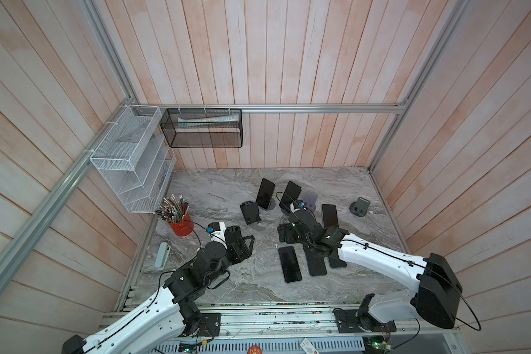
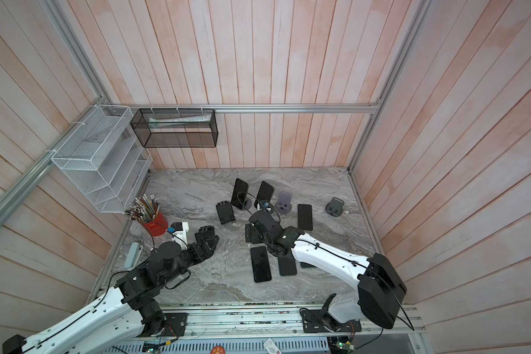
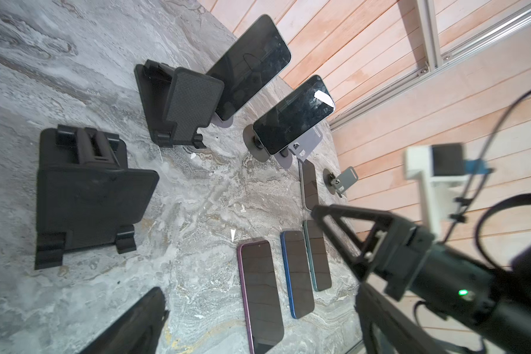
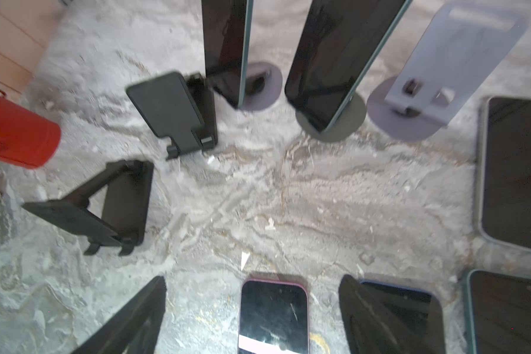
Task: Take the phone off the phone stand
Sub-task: 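Carry the pink-edged phone with the right gripper and lower it onto the flat phones, then open the right gripper and swing it to the far grey round stands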
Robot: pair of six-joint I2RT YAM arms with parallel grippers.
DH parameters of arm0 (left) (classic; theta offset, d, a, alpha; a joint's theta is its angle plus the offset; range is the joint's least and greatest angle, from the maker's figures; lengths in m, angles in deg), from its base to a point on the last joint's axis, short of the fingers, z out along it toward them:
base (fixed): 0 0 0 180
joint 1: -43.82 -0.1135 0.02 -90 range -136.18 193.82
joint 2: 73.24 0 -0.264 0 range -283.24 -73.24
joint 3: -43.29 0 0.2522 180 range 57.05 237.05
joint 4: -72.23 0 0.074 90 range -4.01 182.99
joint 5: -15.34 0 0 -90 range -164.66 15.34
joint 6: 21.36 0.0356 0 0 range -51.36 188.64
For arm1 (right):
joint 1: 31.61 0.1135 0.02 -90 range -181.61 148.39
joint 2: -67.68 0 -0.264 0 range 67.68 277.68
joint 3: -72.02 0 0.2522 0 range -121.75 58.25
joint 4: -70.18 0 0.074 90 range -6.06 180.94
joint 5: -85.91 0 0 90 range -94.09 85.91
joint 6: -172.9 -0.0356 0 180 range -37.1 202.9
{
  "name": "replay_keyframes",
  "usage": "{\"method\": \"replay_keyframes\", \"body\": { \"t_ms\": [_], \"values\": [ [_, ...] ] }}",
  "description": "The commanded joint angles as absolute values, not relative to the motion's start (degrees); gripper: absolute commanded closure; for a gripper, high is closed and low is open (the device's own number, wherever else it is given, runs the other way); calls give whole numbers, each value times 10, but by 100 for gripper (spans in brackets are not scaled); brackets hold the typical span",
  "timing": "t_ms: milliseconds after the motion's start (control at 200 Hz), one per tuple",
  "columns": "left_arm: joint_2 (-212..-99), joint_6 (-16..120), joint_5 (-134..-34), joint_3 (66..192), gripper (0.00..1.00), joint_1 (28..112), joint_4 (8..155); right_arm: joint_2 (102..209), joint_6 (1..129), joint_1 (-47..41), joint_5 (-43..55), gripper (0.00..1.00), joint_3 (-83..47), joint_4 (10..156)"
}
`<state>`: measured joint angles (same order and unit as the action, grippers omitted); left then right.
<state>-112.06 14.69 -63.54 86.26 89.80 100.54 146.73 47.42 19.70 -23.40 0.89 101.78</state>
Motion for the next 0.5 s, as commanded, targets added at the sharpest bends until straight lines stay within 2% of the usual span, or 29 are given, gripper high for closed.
{"method": "replay_keyframes", "body": {
  "t_ms": [0, 55, 170, 300, 380, 495],
  "values": [
    [-1118, 186, -597, 900, 2, 898, 1030, 1456, 487, 198, -347, 8, 10, 1059],
    [-1126, 195, -593, 911, 2, 898, 1038, 1438, 499, 185, -371, 8, 23, 1045],
    [-1144, 198, -604, 928, 2, 898, 1046, 1384, 522, 116, -338, 8, 40, 1016],
    [-1156, 184, -618, 925, 2, 898, 1039, 1330, 533, -12, -240, 12, 80, 929],
    [-1160, 172, -624, 918, 2, 898, 1026, 1356, 531, -98, -138, 12, 75, 885],
    [-1168, 165, -634, 925, 2, 898, 1021, 1459, 568, -146, -83, 5, -5, 902]
  ]
}}
